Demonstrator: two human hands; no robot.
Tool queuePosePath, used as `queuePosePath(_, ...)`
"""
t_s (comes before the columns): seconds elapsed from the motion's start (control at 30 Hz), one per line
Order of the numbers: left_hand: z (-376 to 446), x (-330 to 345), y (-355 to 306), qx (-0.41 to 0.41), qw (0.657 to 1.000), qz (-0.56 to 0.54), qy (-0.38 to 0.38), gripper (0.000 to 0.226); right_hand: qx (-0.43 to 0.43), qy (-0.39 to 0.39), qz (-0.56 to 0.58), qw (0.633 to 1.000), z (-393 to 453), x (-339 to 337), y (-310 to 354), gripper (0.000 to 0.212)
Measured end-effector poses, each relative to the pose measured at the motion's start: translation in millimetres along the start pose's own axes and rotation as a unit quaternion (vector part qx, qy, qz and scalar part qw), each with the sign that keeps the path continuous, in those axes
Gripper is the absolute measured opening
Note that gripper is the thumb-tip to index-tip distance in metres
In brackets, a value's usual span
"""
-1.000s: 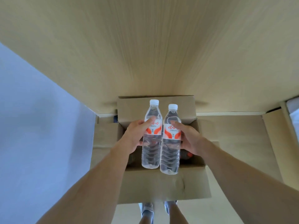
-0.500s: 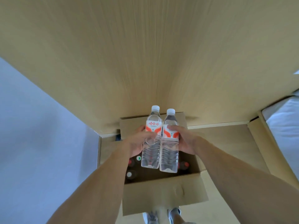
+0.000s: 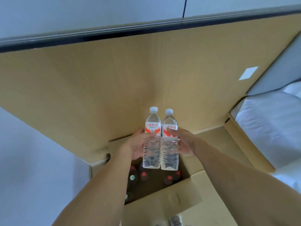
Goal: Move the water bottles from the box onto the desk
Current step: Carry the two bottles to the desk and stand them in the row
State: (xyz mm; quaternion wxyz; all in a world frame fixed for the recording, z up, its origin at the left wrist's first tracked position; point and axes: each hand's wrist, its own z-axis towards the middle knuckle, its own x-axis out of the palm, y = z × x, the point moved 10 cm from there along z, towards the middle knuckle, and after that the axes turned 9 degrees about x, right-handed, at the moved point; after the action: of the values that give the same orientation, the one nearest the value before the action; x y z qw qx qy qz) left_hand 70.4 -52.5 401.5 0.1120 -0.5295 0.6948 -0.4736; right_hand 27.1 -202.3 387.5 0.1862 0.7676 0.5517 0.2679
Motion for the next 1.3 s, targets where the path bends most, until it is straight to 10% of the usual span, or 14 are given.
queuePosePath(0.73, -69, 396, 139, -0.013, 0.938, 0.21, 0.275, 0.048, -0.136, -0.179, 0.229, 0.947, -290, -313, -180, 0.057)
queuePosePath(1.3, -329, 718, 419, -0.116, 0.765, 0.32, 0.547, 0.047, -0.189, -0.453, 0.46, 0.74, -645, -424, -532, 0.044)
